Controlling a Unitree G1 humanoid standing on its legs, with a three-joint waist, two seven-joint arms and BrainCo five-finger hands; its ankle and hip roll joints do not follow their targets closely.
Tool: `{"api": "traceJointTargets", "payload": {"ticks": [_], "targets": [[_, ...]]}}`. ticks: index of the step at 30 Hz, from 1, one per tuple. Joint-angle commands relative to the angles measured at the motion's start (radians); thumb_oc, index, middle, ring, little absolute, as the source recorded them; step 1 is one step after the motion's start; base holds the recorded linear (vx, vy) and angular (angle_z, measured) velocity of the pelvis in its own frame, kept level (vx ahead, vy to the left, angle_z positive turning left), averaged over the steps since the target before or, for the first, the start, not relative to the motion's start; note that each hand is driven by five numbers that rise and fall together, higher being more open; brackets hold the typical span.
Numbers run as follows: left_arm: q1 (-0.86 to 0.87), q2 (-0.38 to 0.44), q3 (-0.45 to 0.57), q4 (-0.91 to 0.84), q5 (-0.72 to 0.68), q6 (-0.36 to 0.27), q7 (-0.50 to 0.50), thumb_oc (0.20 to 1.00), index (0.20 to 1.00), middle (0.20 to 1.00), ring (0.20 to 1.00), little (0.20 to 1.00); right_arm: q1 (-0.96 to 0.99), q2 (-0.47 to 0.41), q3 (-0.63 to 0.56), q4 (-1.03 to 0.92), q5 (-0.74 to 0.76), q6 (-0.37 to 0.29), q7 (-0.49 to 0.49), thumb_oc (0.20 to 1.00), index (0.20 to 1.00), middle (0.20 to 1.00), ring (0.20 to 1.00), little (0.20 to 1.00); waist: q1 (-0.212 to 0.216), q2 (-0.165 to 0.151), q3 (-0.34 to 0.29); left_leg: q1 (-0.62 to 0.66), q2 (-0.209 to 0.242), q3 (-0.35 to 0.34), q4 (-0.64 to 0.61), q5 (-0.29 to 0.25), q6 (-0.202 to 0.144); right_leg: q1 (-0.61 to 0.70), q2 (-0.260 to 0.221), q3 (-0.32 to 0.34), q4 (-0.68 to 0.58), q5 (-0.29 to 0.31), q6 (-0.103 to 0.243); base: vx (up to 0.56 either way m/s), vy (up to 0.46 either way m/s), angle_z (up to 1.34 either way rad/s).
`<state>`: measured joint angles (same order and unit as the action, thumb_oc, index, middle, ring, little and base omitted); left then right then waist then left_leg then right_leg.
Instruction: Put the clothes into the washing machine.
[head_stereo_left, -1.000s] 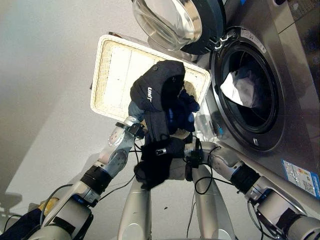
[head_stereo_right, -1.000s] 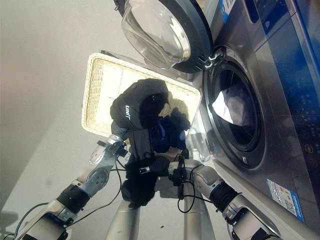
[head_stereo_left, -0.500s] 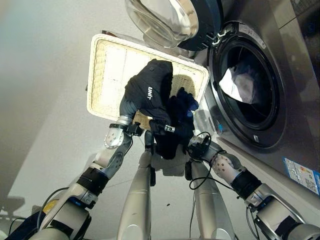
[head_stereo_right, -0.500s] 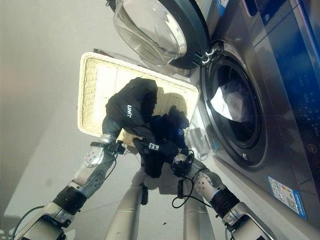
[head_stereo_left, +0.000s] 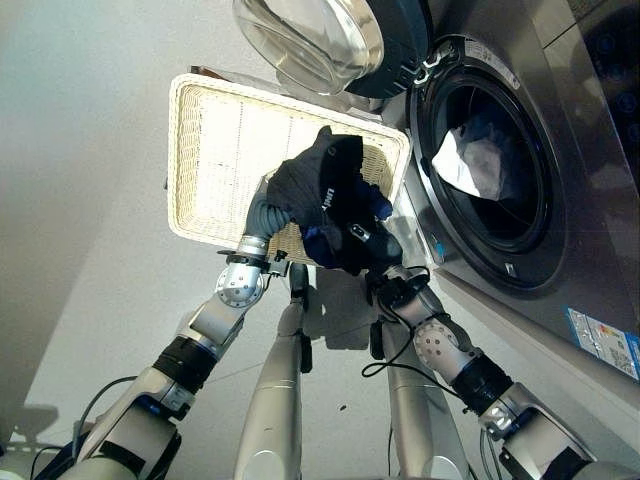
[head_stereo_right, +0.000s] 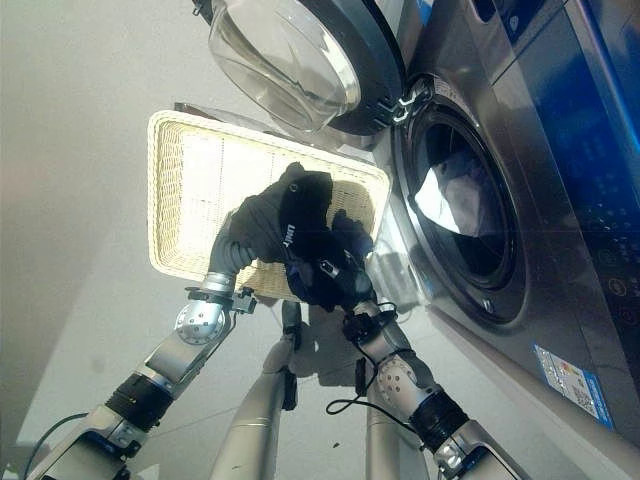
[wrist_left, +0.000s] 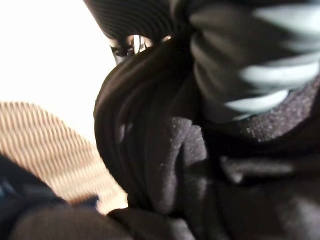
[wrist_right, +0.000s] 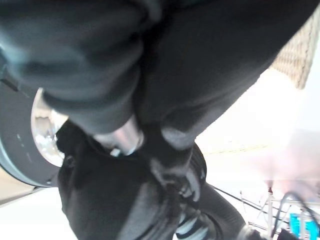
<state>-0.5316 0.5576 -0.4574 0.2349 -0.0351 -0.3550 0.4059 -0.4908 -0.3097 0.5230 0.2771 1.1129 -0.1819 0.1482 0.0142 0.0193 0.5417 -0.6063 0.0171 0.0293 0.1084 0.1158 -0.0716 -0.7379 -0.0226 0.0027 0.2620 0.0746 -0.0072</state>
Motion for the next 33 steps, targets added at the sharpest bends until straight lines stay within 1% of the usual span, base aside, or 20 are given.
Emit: {"api": "traceJointTargets", "payload": {"ticks": [1,2,5,6,13,14,16,17,19,20,21,22,23,24,27,28,29,30,31,33], "targets": [[-0.001,0.039,0.030,-0.023,0.126,0.022,0.027,0.200,0.200,0.200,0.200,0.200,-0.001,-0.010,-0.038,-0.128,0.060,0.015,0.040,1.000,1.000,1.000,1.000,1.000,-0.031,0.044,-0.022,-0.049,-0.091,-0.007,0.062,-0.026,0.032,0.024,0.005,-0.103,-0.004,-0.037,0.067,0.00,0.000,0.00],[-0.018,0.060,0.018,-0.021,0.149,0.039,0.014,0.200,0.200,0.200,0.200,0.200,-0.013,-0.022,-0.034,-0.125,0.065,0.042,0.049,1.000,1.000,1.000,1.000,1.000,-0.032,0.044,-0.022,-0.055,-0.089,-0.005,0.059,-0.018,0.032,0.016,0.006,-0.101,-0.006,-0.028,0.067,0.00,0.000,0.00],[-0.022,0.072,0.005,-0.018,0.178,0.049,0.005,0.200,0.200,0.200,0.200,0.200,-0.011,-0.028,-0.028,-0.124,0.063,0.064,0.049,1.000,1.000,1.000,1.000,1.000,-0.031,0.044,-0.022,-0.045,-0.088,-0.006,0.060,-0.026,0.032,0.024,0.006,-0.101,-0.002,-0.036,0.069,0.00,0.018,-0.04],[-0.050,0.097,-0.019,-0.014,0.203,0.073,-0.007,0.200,0.200,0.200,0.200,0.200,-0.023,-0.037,-0.017,-0.125,0.041,0.094,0.056,1.000,1.000,1.000,1.000,1.000,-0.035,0.044,-0.022,-0.053,-0.085,-0.003,0.059,-0.018,0.032,0.014,0.009,-0.098,-0.003,-0.027,0.069,0.00,0.000,0.00],[-0.053,0.103,-0.030,-0.015,0.213,0.081,-0.007,0.200,0.200,0.200,0.200,0.200,-0.019,-0.040,-0.012,-0.124,0.033,0.107,0.061,1.000,1.000,1.000,1.000,1.000,-0.036,0.043,-0.022,-0.048,-0.084,-0.003,0.063,-0.026,0.032,0.018,0.010,-0.097,0.003,-0.036,0.070,0.01,0.004,-0.02],[-0.086,0.130,-0.067,-0.015,0.236,0.124,-0.027,0.200,0.200,0.200,0.200,0.200,-0.029,-0.053,0.007,-0.128,0.026,0.154,0.084,1.000,1.000,1.000,1.000,1.000,-0.037,0.042,-0.022,-0.052,-0.083,-0.002,0.065,-0.024,0.032,0.014,0.011,-0.095,0.005,-0.035,0.072,0.00,0.012,-0.04],[-0.086,0.130,-0.067,-0.015,0.236,0.124,-0.027,0.200,0.200,0.200,0.200,0.200,-0.029,-0.053,0.007,-0.128,0.026,0.154,0.084,1.000,1.000,1.000,1.000,1.000,-0.037,0.042,-0.022,-0.052,-0.083,-0.002,0.065,-0.024,0.032,0.014,0.011,-0.095,0.005,-0.035,0.072,0.00,0.006,-0.02],[-0.125,0.153,-0.104,0.005,0.274,0.157,-0.046,0.200,0.200,0.200,0.200,0.200,-0.044,-0.061,0.024,-0.131,0.018,0.194,0.106,1.000,1.000,1.000,1.000,1.000,-0.039,0.036,-0.022,-0.055,-0.079,0.001,0.065,-0.024,0.031,0.010,0.010,-0.101,0.004,-0.029,0.077,0.00,0.000,0.00],[-0.125,0.153,-0.104,0.005,0.274,0.157,-0.046,0.200,0.200,0.200,0.200,0.200,-0.044,-0.061,0.024,-0.131,0.018,0.194,0.106,1.000,1.000,1.000,1.000,1.000,-0.039,0.036,-0.022,-0.055,-0.079,0.001,0.065,-0.024,0.031,0.010,0.010,-0.101,0.004,-0.029,0.077,0.00,0.000,0.00],[-0.159,0.167,-0.129,0.012,0.300,0.170,-0.059,0.200,0.200,0.200,0.200,0.200,-0.053,-0.064,0.037,-0.141,0.038,0.208,0.101,1.000,1.000,1.000,1.000,1.000,-0.045,0.029,-0.022,-0.057,-0.077,0.006,0.066,-0.024,0.030,0.008,0.013,-0.098,-0.002,-0.025,0.078,0.00,0.002,-0.03],[-0.188,0.183,-0.156,0.013,0.347,0.169,-0.076,0.200,0.200,0.200,0.200,0.200,-0.060,-0.067,0.044,-0.144,0.049,0.194,0.091,1.000,1.000,1.000,1.000,1.000,-0.051,0.028,-0.022,-0.067,-0.074,0.010,0.061,-0.015,0.028,-0.001,0.017,-0.092,-0.011,-0.013,0.077,0.01,0.002,-0.03],[-0.184,0.181,-0.158,0.014,0.347,0.169,-0.075,0.200,0.200,0.200,0.200,0.200,-0.055,-0.066,0.044,-0.145,0.049,0.194,0.091,1.000,1.000,1.000,1.000,1.000,-0.051,0.028,-0.022,-0.059,-0.074,0.010,0.063,-0.022,0.029,0.005,0.016,-0.091,-0.007,-0.022,0.078,-0.01,0.009,-0.03],[-0.192,0.186,-0.164,0.007,0.359,0.174,-0.082,0.200,0.200,0.200,0.200,0.200,-0.060,-0.067,0.044,-0.146,0.054,0.191,0.084,1.000,1.000,1.000,1.000,1.000,-0.053,0.029,-0.022,-0.068,-0.073,0.012,0.061,-0.015,0.028,-0.003,0.018,-0.090,-0.011,-0.013,0.077,0.00,0.007,-0.07],[-0.203,0.193,-0.185,-0.005,0.399,0.178,-0.098,0.200,0.200,0.200,0.200,0.200,-0.058,-0.065,0.045,-0.147,0.072,0.177,0.066,1.000,1.000,1.000,1.000,1.000,-0.055,0.030,-0.022,-0.069,-0.074,0.014,0.059,-0.015,0.028,-0.003,0.019,-0.087,-0.014,-0.013,0.077,-0.01,0.010,-0.11],[-0.216,0.200,-0.215,-0.018,0.436,0.173,-0.112,0.200,0.200,0.200,0.200,0.200,-0.053,-0.059,0.044,-0.139,0.091,0.160,0.043,1.000,1.000,1.000,1.000,1.000,-0.059,0.032,-0.022,-0.072,-0.075,0.016,0.059,-0.016,0.028,-0.006,0.021,-0.084,-0.014,-0.013,0.077,0.01,0.007,-0.07],[-0.214,0.199,-0.222,-0.022,0.444,0.172,-0.115,0.200,0.200,0.200,0.200,0.200,-0.046,-0.057,0.046,-0.137,0.093,0.155,0.038,1.000,1.000,1.000,1.000,1.000,-0.059,0.032,-0.022,-0.065,-0.075,0.015,0.062,-0.025,0.028,0.000,0.021,-0.082,-0.009,-0.023,0.077,-0.01,0.005,-0.03],[-0.229,0.206,-0.240,-0.034,0.453,0.174,-0.124,0.200,0.200,0.200,0.200,0.200,-0.051,-0.058,0.043,-0.132,0.107,0.144,0.022,1.000,1.000,1.000,1.000,1.000,-0.061,0.033,-0.022,-0.072,-0.074,0.016,0.058,-0.018,0.028,-0.005,0.021,-0.080,-0.015,-0.014,0.078,0.00,0.000,0.00],[-0.227,0.206,-0.245,-0.037,0.456,0.172,-0.127,0.200,0.200,0.200,0.200,0.200,-0.046,-0.057,0.044,-0.132,0.110,0.141,0.018,1.000,1.000,1.000,1.000,1.000,-0.062,0.032,-0.022,-0.064,-0.074,0.015,0.060,-0.026,0.028,0.003,0.020,-0.080,-0.012,-0.024,0.078,0.00,0.000,0.00],[-0.240,0.207,-0.259,-0.047,0.470,0.163,-0.140,0.200,0.200,0.200,0.200,0.200,-0.049,-0.054,0.043,-0.132,0.137,0.123,-0.005,1.000,1.000,1.000,1.000,1.000,-0.064,0.032,-0.022,-0.072,-0.075,0.016,0.055,-0.018,0.029,-0.005,0.023,-0.077,-0.018,-0.015,0.078,0.00,0.000,0.00],[-0.248,0.205,-0.278,-0.060,0.473,0.158,-0.153,0.200,0.200,0.200,0.200,0.200,-0.046,-0.050,0.039,-0.128,0.158,0.108,-0.014,1.000,1.000,1.000,1.000,1.000,-0.066,0.033,-0.022,-0.074,-0.073,0.019,0.053,-0.017,0.029,-0.006,0.024,-0.075,-0.018,-0.014,0.078,0.00,0.000,0.00]]}}
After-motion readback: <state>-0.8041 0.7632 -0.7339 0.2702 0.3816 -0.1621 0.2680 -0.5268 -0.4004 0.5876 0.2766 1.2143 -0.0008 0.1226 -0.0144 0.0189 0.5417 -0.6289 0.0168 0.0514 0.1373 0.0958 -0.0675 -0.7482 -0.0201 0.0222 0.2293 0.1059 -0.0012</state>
